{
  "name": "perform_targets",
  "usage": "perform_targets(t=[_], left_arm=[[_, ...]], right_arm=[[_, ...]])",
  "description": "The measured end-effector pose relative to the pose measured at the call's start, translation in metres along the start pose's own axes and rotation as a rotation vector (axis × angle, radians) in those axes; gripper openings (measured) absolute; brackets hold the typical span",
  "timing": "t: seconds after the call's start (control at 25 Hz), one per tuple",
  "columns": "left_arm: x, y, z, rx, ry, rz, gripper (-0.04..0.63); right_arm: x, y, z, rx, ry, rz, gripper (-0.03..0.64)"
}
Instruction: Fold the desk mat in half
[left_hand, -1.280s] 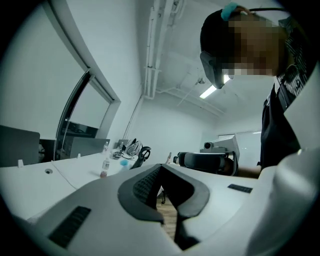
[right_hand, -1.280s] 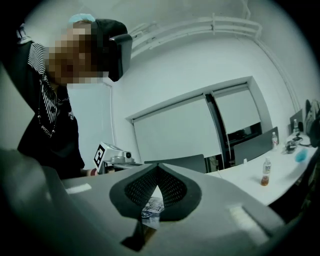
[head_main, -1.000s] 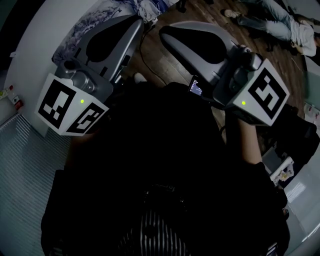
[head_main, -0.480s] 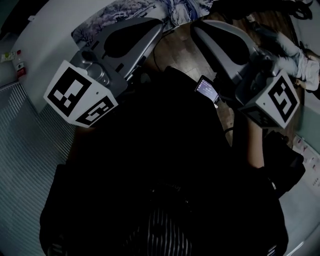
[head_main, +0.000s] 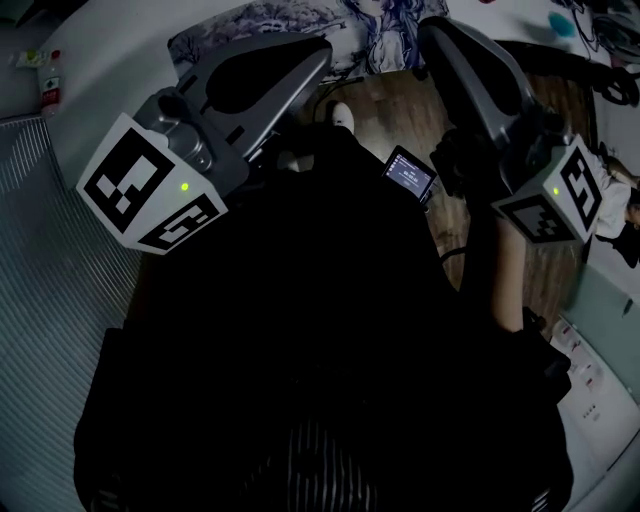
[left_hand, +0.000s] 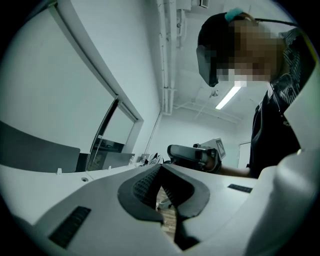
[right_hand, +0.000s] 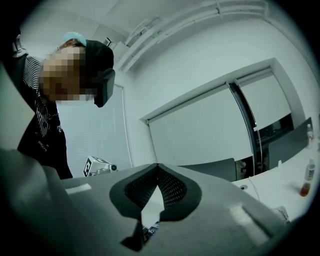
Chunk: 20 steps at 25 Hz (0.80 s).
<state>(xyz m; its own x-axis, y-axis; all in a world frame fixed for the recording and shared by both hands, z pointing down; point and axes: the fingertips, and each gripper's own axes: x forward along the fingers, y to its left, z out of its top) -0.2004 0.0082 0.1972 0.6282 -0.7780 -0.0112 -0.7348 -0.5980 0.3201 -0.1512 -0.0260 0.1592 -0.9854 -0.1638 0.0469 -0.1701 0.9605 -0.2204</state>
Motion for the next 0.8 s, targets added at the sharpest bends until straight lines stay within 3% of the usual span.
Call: perform_targets(t=[0.52,0.68,0.8], left_arm=[[0.016,0.045,0.021,0.008,-0.04,0.141,0.005],[0.043,0.066,0.019,-0.003,-0.023,0.143,0.005],[0.049,0.053,0.016,-0.006,-0.028,0.122,0.005]], right_arm=[[0.049,-0.04,0.01,-0.002,0.047,0.163,0.003],[0.058,-0.077,0.014,0.015,0.053,0.18,0.003],[0.042,-0.073,0.012,0.013,0.046,0.166,0.003]])
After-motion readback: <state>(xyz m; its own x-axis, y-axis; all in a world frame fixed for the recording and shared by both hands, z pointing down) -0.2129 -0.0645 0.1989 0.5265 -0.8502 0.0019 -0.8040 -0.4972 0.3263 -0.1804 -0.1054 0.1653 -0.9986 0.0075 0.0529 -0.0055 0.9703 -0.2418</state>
